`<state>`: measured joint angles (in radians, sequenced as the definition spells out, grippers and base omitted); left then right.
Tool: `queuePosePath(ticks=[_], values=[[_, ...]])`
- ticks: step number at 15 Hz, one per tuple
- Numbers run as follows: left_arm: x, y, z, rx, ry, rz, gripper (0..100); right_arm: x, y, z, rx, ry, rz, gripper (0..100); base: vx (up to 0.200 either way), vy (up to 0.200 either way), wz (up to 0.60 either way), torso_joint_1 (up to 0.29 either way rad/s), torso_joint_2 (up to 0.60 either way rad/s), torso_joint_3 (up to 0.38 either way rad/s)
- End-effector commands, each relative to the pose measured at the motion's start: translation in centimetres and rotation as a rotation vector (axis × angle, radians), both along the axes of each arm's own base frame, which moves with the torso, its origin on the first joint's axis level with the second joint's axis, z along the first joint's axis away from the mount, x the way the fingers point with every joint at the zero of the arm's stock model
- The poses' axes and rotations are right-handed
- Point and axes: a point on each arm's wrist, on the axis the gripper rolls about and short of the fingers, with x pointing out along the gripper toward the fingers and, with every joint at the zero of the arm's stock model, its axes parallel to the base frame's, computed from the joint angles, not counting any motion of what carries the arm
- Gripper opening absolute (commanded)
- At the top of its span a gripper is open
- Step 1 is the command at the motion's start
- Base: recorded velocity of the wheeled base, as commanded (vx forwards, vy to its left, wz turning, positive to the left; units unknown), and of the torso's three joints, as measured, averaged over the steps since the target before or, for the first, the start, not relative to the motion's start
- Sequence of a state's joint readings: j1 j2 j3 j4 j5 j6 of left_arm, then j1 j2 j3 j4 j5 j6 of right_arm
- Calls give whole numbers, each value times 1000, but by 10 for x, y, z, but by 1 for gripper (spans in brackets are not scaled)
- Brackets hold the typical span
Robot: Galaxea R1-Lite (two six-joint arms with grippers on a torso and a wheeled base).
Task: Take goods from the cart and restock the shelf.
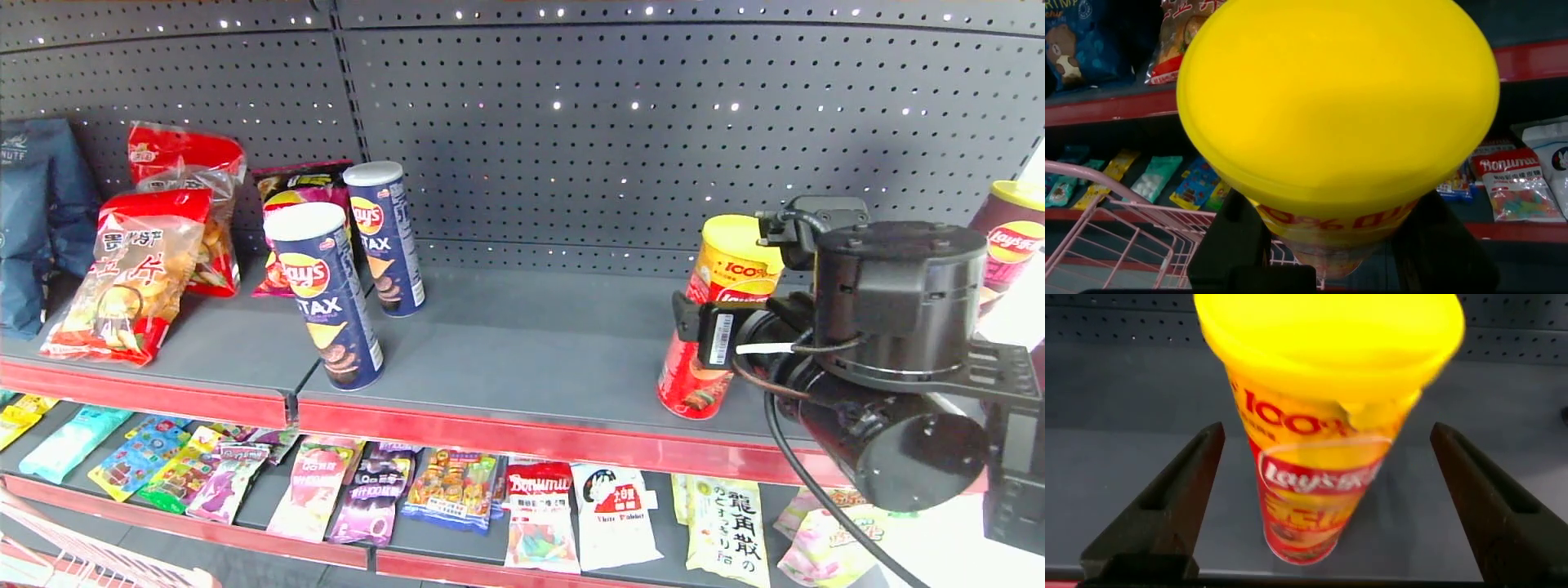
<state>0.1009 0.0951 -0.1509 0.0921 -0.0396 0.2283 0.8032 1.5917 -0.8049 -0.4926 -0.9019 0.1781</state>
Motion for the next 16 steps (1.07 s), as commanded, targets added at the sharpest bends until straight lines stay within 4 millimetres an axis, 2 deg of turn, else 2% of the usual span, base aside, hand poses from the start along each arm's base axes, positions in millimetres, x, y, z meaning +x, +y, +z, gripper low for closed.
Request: queuePosePath(ticks=[1, 4, 7, 10, 13, 16], values=[[1, 0, -2, -1, 8, 0, 0, -20, -8, 8, 23, -22, 34, 100, 0, 0, 0, 0, 0, 0], [1, 0, -3, -1, 11, 2, 0, -39, -7, 14, 53, -39, 99, 100, 0, 0, 0, 0, 0, 0], [1, 0, -3, -1, 13, 2, 0, -48, -13, 6, 34, -21, 114, 100, 0, 0, 0, 0, 0, 0], [1, 0, -3, -1, 13, 2, 0, -68, -24, 4, 51, -25, 160, 100, 0, 0, 0, 0, 0, 0], [1, 0, -3, -1, 14, 3, 0, -87, -57, 11, 49, -54, 245, 100, 0, 0, 0, 0, 0, 0], [1, 0, -3, -1, 14, 6, 0, -85, -106, 18, -35, -105, 284, 100, 0, 0, 0, 0, 0, 0]])
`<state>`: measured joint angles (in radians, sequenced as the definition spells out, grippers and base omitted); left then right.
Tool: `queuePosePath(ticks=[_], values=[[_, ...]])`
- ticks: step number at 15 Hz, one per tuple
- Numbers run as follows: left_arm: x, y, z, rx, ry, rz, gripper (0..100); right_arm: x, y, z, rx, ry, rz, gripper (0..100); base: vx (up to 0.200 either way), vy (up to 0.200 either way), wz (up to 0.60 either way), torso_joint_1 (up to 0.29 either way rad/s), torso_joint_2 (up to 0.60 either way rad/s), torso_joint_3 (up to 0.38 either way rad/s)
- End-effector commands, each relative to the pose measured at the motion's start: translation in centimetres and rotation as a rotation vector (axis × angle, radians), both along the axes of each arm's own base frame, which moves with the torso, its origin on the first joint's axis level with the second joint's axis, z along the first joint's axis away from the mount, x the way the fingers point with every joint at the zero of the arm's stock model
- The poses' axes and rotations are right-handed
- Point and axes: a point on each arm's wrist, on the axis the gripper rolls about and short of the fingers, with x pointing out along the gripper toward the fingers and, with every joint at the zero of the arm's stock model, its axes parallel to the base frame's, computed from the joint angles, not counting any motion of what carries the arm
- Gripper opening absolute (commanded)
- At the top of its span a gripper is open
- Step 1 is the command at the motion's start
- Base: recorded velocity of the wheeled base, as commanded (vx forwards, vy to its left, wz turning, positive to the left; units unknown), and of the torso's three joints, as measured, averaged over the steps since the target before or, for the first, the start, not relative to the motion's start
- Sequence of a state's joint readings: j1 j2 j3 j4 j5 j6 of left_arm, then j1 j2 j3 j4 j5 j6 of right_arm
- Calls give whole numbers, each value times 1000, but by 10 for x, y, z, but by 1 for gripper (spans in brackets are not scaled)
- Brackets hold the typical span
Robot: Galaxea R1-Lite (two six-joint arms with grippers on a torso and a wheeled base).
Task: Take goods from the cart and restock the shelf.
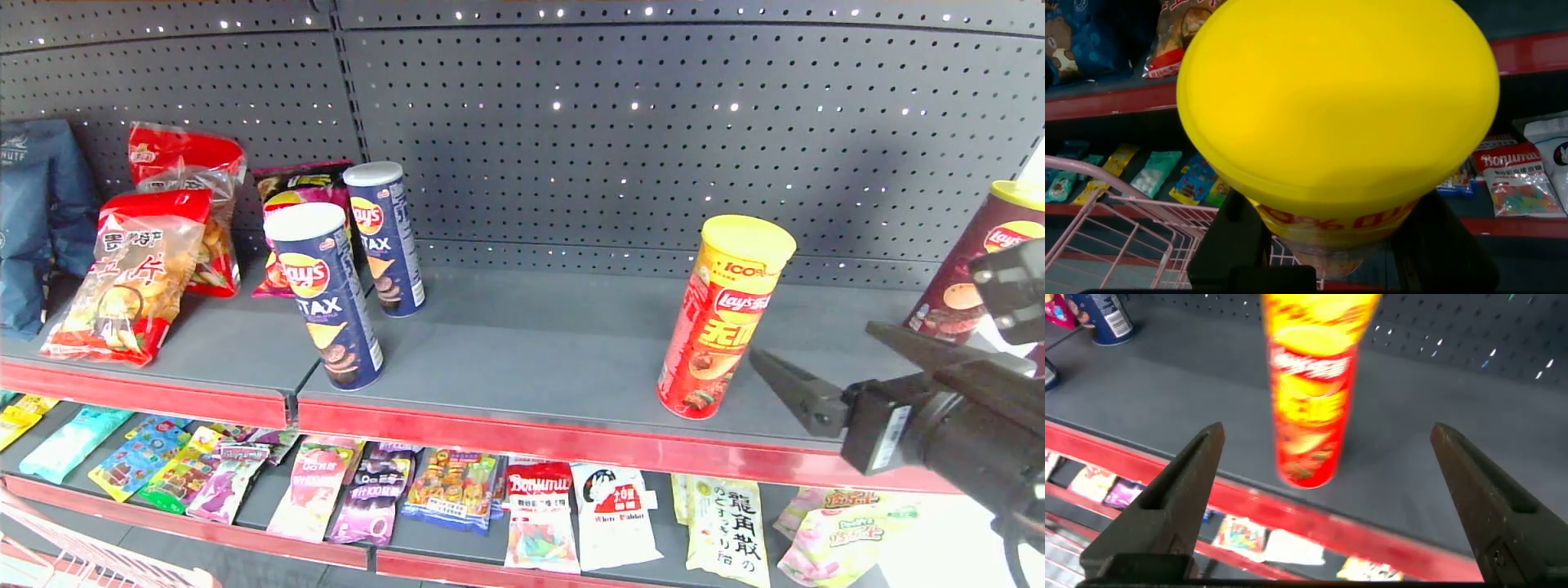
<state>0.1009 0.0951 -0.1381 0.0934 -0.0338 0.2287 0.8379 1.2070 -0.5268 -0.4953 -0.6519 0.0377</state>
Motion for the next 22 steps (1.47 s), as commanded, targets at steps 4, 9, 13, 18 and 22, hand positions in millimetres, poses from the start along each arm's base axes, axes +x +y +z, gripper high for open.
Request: queuePosePath(ticks=[4, 9, 13, 18, 22], values=[[-1, 1, 5, 29, -9, 44, 0, -32, -105, -14, -132, -127, 44, 100, 0, 0, 0, 0, 0, 0], [1, 3, 40, 31, -31, 129, 0, -83, -122, -40, -151, -121, -103, 100, 0, 0, 0, 0, 0, 0], [8, 0, 66, -18, -30, -37, 0, -132, -112, -69, -124, -23, -145, 100, 0, 0, 0, 0, 0, 0], [8, -1, 62, -71, -26, -103, 0, -141, -115, -88, -159, -38, -351, 100, 0, 0, 0, 0, 0, 0], [9, -2, 57, -85, -7, -127, 0, -135, -115, -80, -115, -17, -76, 100, 0, 0, 0, 0, 0, 0]])
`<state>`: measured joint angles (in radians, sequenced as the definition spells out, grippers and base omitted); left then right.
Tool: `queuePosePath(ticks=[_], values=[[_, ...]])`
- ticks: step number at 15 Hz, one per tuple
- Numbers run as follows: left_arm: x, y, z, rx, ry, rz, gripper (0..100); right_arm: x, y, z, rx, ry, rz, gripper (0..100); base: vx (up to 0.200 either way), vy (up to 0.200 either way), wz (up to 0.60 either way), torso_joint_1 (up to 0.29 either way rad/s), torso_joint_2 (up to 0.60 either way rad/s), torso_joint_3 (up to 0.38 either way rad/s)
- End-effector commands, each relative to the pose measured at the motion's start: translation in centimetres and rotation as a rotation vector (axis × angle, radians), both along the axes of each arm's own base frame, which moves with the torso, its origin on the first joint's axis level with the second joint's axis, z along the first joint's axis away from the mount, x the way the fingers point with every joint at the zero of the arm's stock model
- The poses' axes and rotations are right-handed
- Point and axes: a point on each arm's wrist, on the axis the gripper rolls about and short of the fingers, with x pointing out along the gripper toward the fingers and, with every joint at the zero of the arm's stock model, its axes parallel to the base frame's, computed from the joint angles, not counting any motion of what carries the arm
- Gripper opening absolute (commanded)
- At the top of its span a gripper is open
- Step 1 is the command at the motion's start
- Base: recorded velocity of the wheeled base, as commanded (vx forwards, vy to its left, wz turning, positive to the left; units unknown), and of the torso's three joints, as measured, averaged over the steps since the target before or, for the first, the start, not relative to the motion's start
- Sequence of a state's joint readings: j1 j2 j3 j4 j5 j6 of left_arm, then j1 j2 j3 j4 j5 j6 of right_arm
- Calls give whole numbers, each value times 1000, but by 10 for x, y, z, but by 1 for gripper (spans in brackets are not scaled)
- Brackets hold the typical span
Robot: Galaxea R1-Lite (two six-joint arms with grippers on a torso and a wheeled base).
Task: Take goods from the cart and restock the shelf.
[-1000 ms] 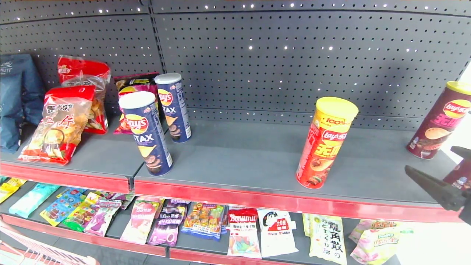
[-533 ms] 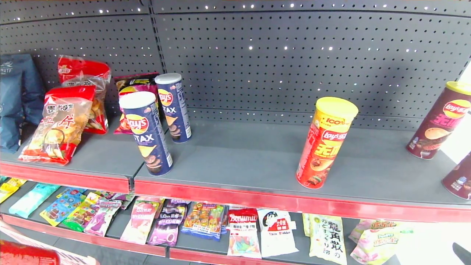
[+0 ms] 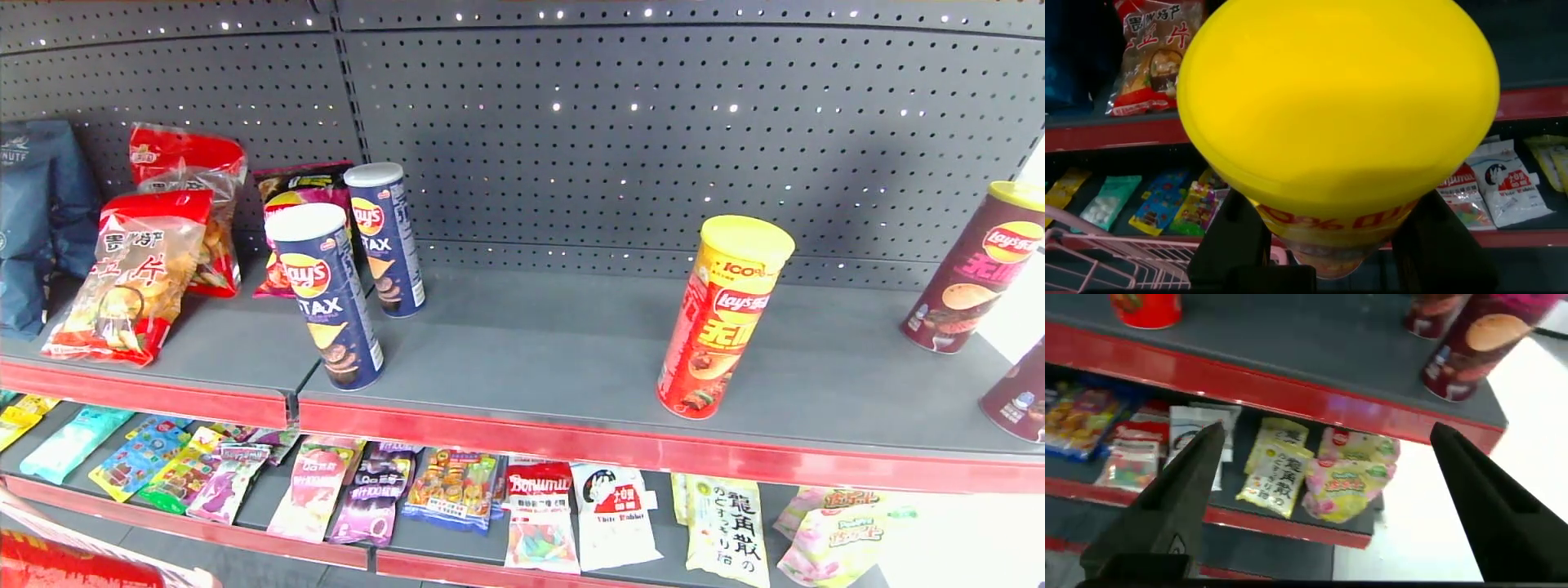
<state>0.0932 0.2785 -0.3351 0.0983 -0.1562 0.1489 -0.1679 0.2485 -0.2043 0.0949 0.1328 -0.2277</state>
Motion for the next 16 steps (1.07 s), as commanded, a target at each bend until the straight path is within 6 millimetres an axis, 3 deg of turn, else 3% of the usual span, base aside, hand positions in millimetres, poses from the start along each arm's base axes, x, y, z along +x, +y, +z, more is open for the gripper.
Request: queuePosePath(ticks=[1, 2, 5, 7, 10, 16], values=[[0, 0, -1, -1, 3, -3, 0, 2, -1, 3, 17, 17, 184, 100, 0, 0, 0, 0, 0, 0], [0, 0, -2, -1, 4, -3, 0, 2, -1, 0, 16, 24, 211, 100, 0, 0, 0, 0, 0, 0], [-2, 0, -4, 1, -8, 5, 0, -13, -5, -35, -5, -63, 85, 100, 0, 0, 0, 0, 0, 0], [-2, 0, -6, 0, -3, 5, 0, -18, -6, -41, 23, -124, -8, 100, 0, 0, 0, 0, 0, 0], [-2, 0, -6, 1, -2, -3, 0, -12, -5, -48, 194, -168, -2, 100, 0, 0, 0, 0, 0, 0], [-2, 0, -7, 1, -2, -5, 0, -12, -5, -52, 202, -140, -1, 100, 0, 0, 0, 0, 0, 0]])
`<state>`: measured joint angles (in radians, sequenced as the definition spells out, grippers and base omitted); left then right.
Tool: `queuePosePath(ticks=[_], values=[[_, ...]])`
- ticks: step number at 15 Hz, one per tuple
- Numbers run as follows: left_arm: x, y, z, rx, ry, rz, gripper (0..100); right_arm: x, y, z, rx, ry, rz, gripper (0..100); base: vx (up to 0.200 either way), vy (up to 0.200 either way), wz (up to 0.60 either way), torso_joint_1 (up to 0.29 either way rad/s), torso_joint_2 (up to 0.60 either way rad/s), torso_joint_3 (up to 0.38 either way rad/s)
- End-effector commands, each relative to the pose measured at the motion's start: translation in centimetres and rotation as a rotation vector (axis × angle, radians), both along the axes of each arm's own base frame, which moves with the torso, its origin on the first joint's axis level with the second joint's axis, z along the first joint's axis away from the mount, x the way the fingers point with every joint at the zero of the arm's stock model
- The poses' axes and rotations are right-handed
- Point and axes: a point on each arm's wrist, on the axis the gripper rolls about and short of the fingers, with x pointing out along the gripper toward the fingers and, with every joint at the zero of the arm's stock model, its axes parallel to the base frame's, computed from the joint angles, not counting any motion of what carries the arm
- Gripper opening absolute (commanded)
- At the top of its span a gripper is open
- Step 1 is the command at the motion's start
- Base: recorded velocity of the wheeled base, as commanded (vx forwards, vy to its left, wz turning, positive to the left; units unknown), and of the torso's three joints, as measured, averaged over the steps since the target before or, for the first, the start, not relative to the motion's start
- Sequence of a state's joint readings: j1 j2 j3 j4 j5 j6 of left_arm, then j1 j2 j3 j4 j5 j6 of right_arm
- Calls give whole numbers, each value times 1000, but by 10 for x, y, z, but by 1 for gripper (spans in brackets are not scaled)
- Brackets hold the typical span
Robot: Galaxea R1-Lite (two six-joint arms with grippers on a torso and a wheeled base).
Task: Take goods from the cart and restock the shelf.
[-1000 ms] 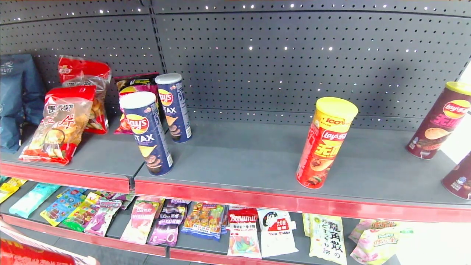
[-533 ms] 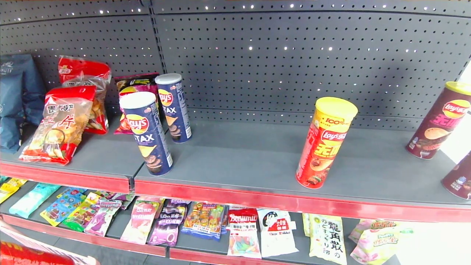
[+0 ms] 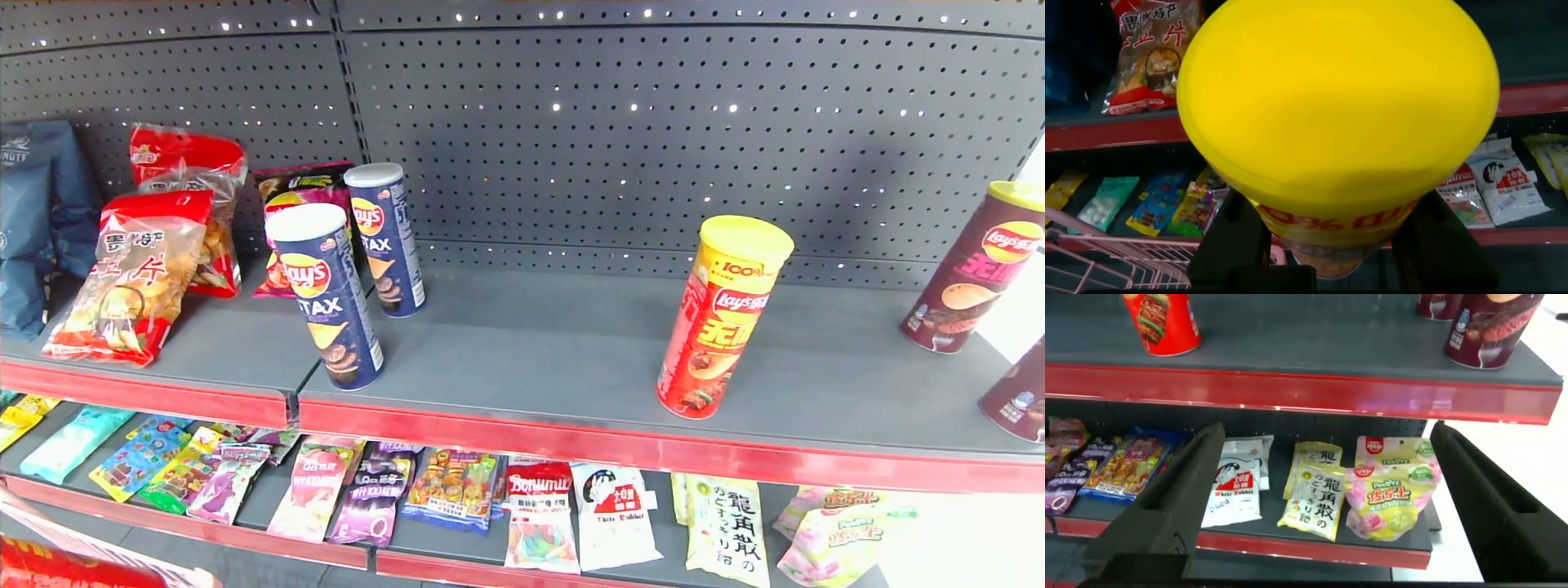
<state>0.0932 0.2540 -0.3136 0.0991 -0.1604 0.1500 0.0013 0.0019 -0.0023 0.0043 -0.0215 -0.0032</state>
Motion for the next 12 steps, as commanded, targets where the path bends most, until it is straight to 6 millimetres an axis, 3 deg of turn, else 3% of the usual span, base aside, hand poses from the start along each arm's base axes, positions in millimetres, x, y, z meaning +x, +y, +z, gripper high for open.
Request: queuePosePath(ticks=[1, 5, 12], values=[[0, 0, 0, 1, -4, 1, 0, 0, 0, 0, 0, -1, 0, 100, 0, 0, 0, 0, 0, 0], [-4, 0, -1, 1, -24, 1, 0, 0, 0, 0, 0, -1, 0, 100, 0, 0, 0, 0, 0, 0], [-4, 0, -4, 2, -15, 0, 0, 0, 0, 0, 0, -1, 2, 100, 0, 0, -600, 4, 5, 2]])
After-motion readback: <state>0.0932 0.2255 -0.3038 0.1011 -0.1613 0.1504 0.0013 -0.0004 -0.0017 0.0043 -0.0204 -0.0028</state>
